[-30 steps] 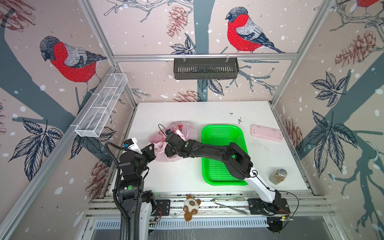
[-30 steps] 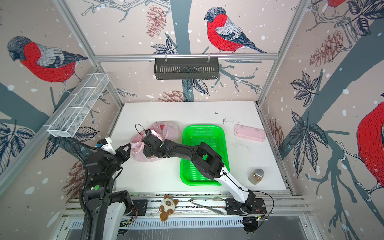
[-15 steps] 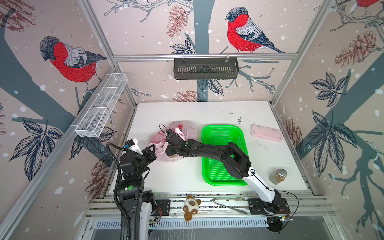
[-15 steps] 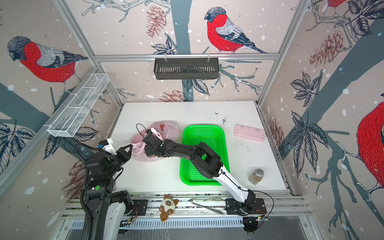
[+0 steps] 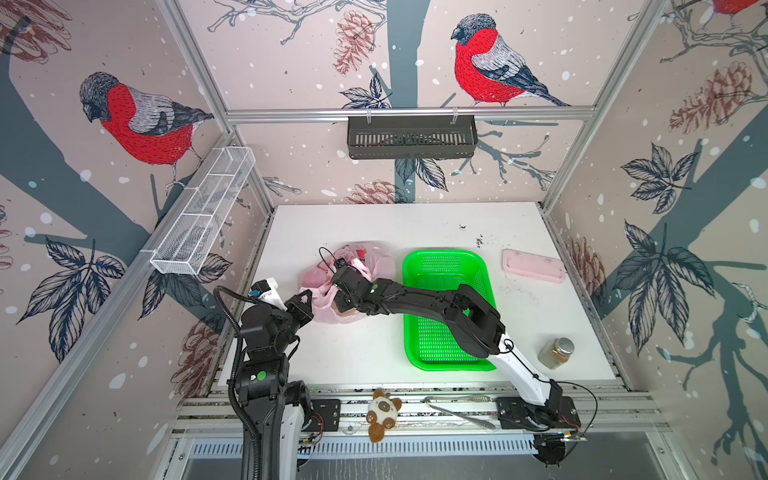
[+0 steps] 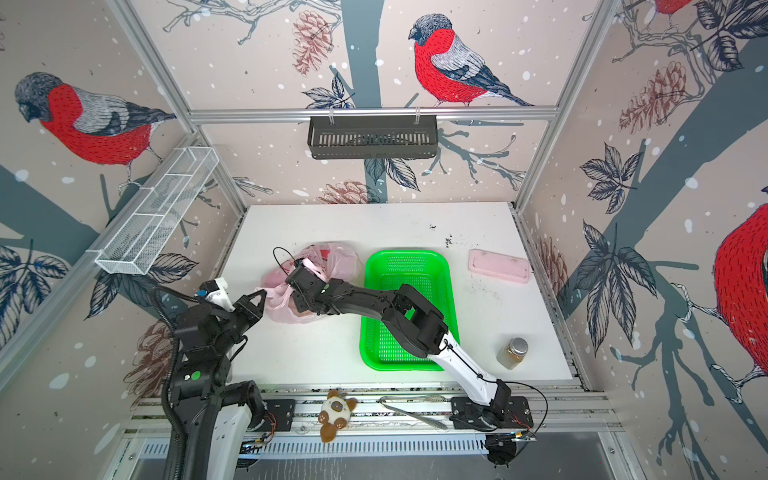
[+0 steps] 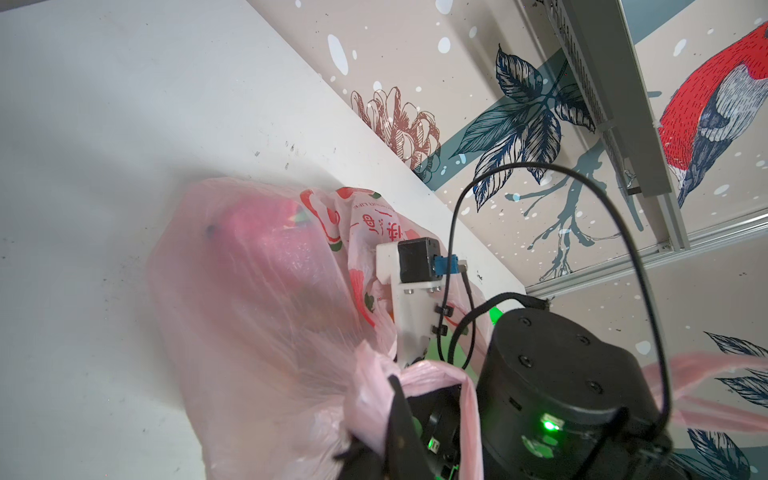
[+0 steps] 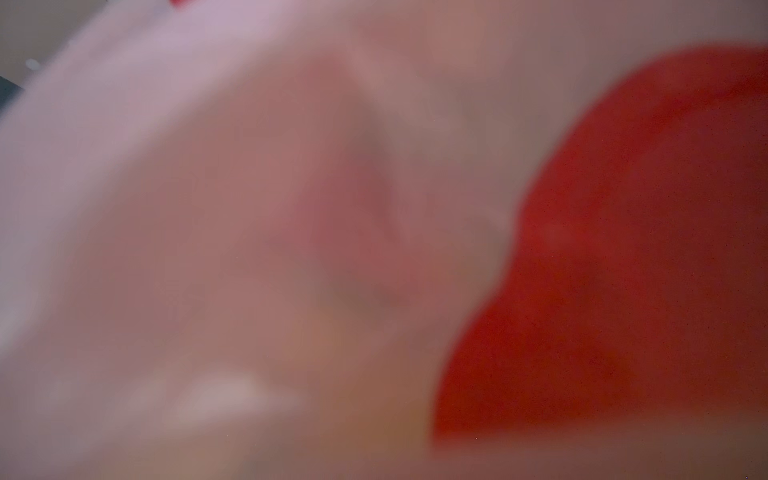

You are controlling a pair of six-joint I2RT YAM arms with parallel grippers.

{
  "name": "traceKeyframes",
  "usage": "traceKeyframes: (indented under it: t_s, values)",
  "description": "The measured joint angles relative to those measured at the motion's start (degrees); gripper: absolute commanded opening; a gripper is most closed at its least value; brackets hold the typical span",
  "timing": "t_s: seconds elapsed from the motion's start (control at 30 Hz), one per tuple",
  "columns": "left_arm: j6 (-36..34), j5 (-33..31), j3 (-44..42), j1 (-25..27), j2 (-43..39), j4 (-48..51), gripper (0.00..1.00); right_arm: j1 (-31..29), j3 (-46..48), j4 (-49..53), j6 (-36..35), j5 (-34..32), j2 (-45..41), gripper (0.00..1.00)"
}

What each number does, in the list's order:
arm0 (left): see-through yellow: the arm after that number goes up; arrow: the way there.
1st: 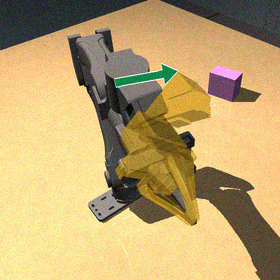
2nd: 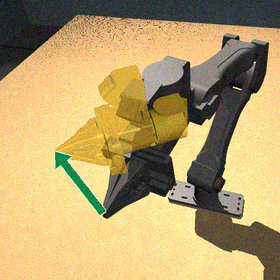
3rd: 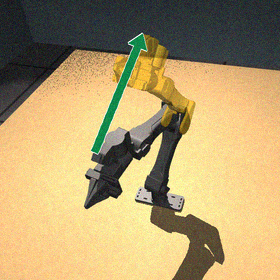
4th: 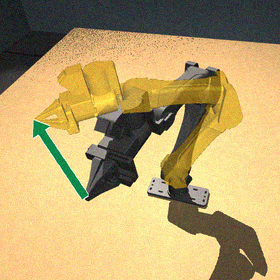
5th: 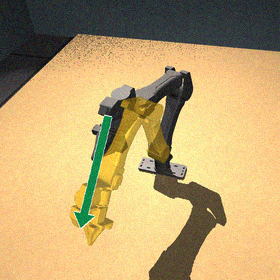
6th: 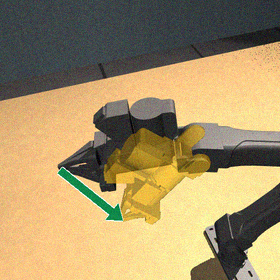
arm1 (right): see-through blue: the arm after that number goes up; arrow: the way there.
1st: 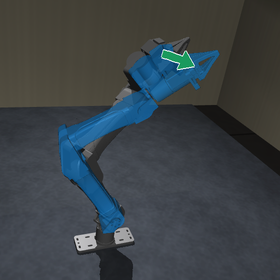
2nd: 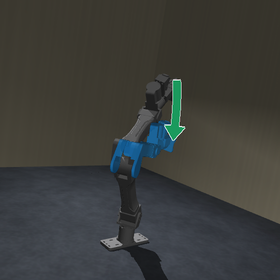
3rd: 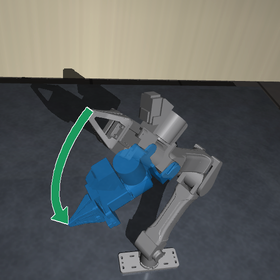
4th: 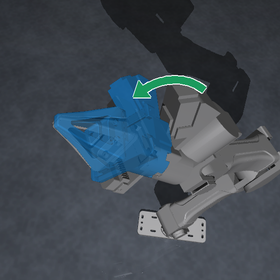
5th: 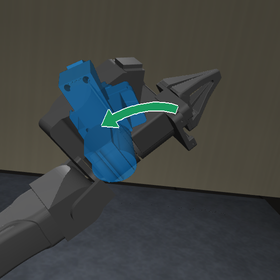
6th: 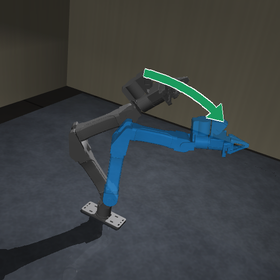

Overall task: Untie the knot of the plastic bag and take out the fruit
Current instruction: 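Position the right gripper over the yellow fruit and close on it, then lift the yellow fruit out of the bag with the right gripper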

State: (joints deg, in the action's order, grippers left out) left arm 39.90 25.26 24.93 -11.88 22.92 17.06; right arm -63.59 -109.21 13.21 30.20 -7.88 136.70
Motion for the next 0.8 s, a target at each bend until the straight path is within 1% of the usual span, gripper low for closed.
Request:
traceKeyframes:
  t_s: [0.27,0.8]
  values:
    - [0.1,0.0,0.0,0.0,0.0,-0.1,0.0,-0.2,3.8,-0.6,-0.3,0.0,-6.0,0.26]
    - [1.1,-0.2,-0.7,0.0,-0.2,-2.4,0.0,-1.2,9.6,-2.0,-0.5,0.2,-15.9,0.25]
